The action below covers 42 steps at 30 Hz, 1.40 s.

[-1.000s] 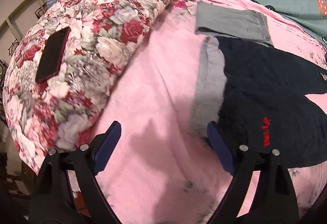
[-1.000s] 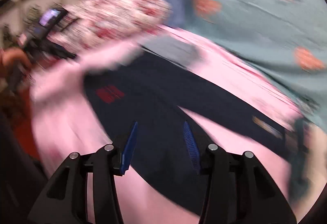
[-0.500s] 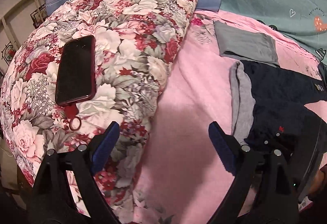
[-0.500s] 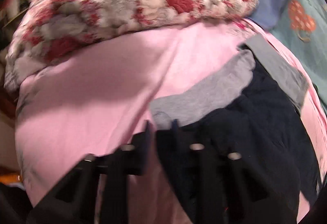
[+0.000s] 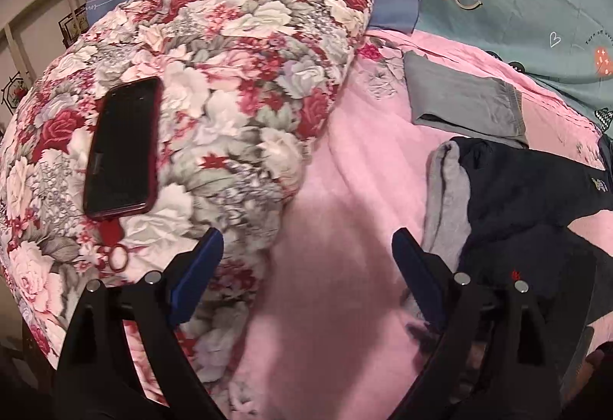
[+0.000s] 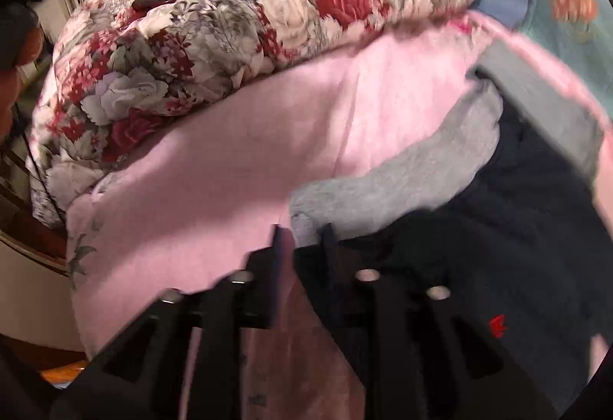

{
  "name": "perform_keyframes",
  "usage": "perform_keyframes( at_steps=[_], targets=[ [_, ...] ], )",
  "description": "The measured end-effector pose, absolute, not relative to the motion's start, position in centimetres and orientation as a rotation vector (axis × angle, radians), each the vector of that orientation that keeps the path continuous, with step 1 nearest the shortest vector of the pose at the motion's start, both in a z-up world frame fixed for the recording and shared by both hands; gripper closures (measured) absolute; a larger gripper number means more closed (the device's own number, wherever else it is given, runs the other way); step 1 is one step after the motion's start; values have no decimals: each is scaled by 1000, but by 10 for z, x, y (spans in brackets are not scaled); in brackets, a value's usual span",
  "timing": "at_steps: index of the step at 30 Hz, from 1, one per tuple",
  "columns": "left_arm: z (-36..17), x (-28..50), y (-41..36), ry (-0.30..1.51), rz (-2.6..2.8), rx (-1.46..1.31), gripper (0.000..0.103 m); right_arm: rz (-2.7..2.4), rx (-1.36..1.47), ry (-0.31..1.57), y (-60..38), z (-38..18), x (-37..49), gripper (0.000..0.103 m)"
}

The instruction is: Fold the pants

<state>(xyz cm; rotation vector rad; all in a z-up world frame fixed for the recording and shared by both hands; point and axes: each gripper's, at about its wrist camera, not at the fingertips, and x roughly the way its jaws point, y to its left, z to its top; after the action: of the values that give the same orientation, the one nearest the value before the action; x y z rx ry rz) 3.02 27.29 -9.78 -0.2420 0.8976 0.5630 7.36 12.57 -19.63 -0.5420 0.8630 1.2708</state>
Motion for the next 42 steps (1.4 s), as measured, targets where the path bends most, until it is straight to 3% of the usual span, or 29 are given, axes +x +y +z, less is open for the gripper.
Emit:
perform_keyframes(
  at_steps=[3,6,18,26,29,33,38,41,42],
  targets=[
    [-93,52,257,887,500,-234,10,1304,-432,798,72,-153,102,44],
    [-97,83,239,900,391,-201,10,1281,-471,778,24,-137,142,40],
    [-138,220,237,962,0,-230,12,1149,-631,920,-39,-136,350,41],
    [-170,265,243,1085,-111,-147,28,1192,-743,988,-14,-164,428,41],
    [-180,272,237,1128,-151,-103,28,1213,-793,1011,-5,-180,439,42],
    [-188,277,239,1165,-166,-91,29,1247,-844,1071,-1,-196,450,49],
    [-196,286,242,1216,-218,-95,52,1254,-875,1118,-1,-203,459,61],
    [-199,291,238,1235,-243,-73,53,1239,-900,1118,1,-203,464,79],
    [-199,293,238,1239,-249,-64,54,1233,-905,1121,1,-203,466,91]
  ],
)
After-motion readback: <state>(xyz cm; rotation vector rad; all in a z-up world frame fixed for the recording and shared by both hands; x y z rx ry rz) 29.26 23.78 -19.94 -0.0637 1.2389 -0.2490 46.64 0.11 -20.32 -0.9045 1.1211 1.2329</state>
